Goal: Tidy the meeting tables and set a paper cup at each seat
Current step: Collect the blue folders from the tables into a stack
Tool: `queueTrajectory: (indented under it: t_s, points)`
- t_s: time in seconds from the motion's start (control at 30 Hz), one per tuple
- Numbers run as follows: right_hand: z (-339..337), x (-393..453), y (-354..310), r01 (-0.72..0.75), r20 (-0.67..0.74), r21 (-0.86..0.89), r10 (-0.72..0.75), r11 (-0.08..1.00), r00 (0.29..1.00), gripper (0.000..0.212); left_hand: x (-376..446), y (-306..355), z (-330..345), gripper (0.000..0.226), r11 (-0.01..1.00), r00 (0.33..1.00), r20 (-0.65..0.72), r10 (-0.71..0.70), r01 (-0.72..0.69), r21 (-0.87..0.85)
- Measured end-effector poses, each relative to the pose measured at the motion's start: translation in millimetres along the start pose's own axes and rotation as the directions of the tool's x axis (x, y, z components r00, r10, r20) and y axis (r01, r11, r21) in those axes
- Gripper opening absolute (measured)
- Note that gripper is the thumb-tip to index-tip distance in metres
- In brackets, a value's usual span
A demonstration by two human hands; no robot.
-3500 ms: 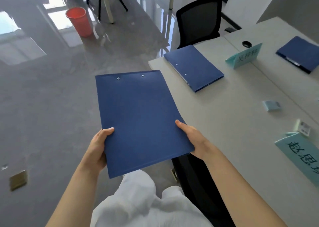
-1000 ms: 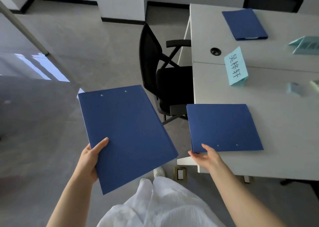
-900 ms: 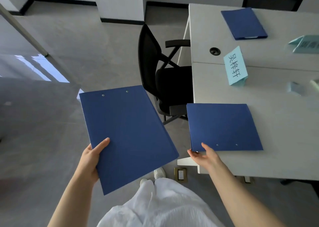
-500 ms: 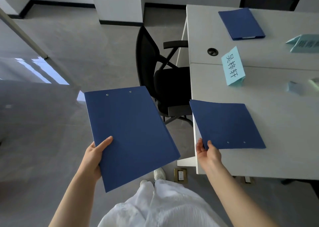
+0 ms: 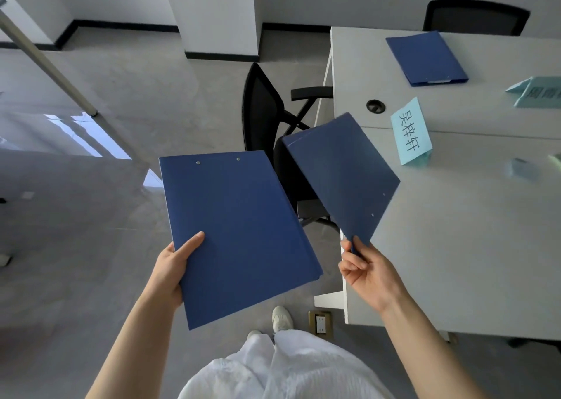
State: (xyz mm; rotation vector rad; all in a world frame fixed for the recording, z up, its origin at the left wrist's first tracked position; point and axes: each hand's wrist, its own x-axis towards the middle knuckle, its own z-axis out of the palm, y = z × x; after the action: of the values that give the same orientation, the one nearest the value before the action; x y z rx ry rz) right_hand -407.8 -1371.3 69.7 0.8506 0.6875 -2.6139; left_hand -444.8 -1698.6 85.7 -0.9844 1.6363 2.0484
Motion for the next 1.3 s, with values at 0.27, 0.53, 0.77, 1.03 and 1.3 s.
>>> queueTrajectory:
  t_s: [0.27, 0.53, 0.77, 1.03, 1.3]
  points:
    - [15, 10, -27, -0.050, 0.164, -0.553, 0.168, 0.832, 0.972, 0.027, 0, 16, 5, 0.038, 1.000, 0.999, -0.036, 0.022, -0.022, 0.002]
    - [66, 38, -27, -0.053, 0.088, -0.869, 0.259, 0.491, 0.962, 0.029, 14, 34, -14, 0.046, 1.000, 0.997, -0.079, 0.024, -0.023, 0.018]
    - [125, 74, -11, 0.046, 0.144, -0.966, 0.380, 0.254, 0.914, 0.035, 37, 69, -51, 0.033, 1.000, 0.997, -0.068, 0.029, -0.029, -0.001]
    - [240, 156, 44, 0.179, 0.174, -0.984, 0.381, 0.021, 0.908, 0.020, 112, 160, -122, 0.032, 0.997, 0.996, -0.075, 0.057, -0.060, -0.044]
    - [325, 241, 80, 0.090, 0.029, -0.891, 0.141, -0.444, 0.990, 0.048, 194, 250, -170, 0.036, 0.998, 0.999, -0.025, 0.033, -0.034, -0.061]
